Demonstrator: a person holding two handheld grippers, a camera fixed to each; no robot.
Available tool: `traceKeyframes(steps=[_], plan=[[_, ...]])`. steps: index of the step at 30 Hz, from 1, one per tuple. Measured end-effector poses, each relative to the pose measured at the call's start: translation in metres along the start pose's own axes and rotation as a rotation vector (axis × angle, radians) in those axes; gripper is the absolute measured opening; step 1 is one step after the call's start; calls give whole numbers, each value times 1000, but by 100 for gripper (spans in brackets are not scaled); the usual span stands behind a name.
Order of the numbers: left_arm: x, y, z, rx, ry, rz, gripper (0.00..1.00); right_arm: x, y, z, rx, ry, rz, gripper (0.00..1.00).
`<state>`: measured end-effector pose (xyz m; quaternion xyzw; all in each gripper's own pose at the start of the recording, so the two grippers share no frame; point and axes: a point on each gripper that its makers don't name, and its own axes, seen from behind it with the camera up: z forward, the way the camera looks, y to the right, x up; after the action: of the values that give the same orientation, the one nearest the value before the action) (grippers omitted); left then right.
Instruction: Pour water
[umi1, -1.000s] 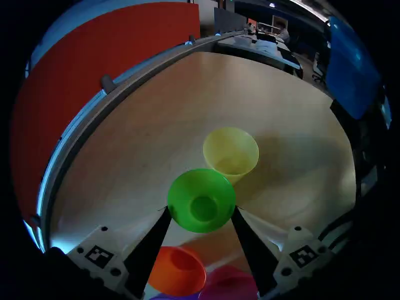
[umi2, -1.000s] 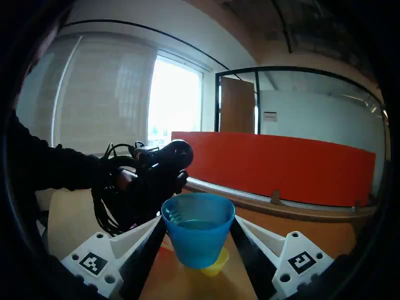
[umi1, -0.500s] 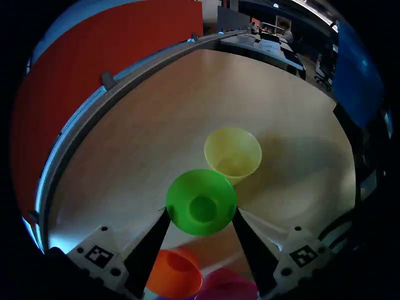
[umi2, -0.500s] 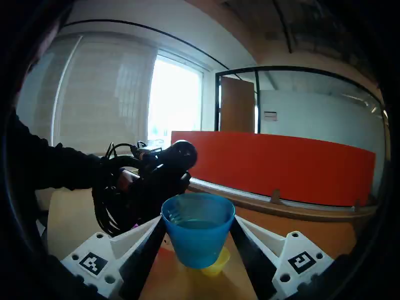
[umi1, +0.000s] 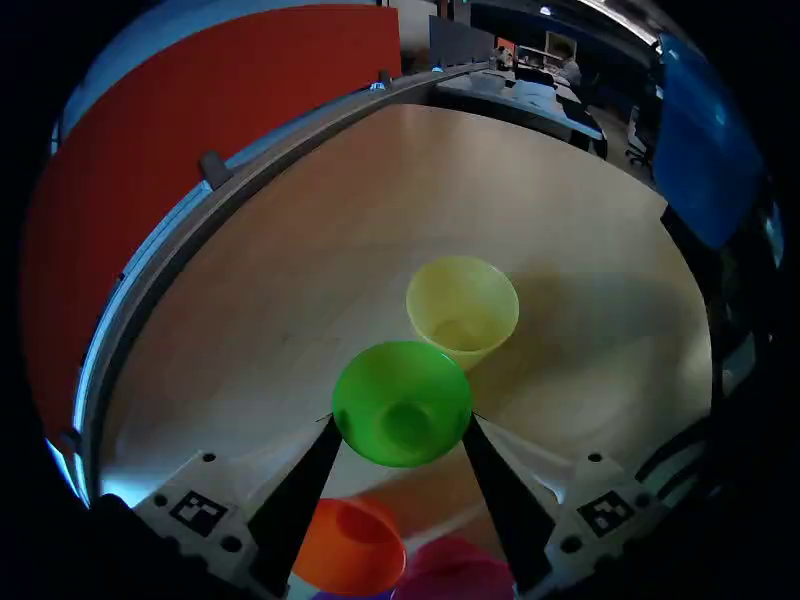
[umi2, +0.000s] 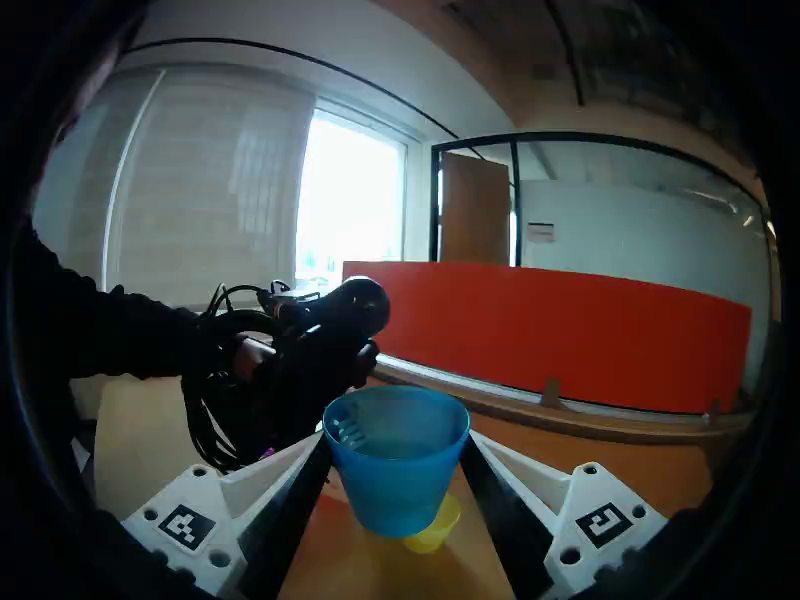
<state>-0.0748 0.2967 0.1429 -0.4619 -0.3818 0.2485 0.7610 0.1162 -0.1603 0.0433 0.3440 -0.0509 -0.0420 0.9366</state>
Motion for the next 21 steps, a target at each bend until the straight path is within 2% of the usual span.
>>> traceKeyframes(steps=[21], plan=[[5,-6,-16,16,47,-5,85,4,-4,2,4,-1,-4,89]])
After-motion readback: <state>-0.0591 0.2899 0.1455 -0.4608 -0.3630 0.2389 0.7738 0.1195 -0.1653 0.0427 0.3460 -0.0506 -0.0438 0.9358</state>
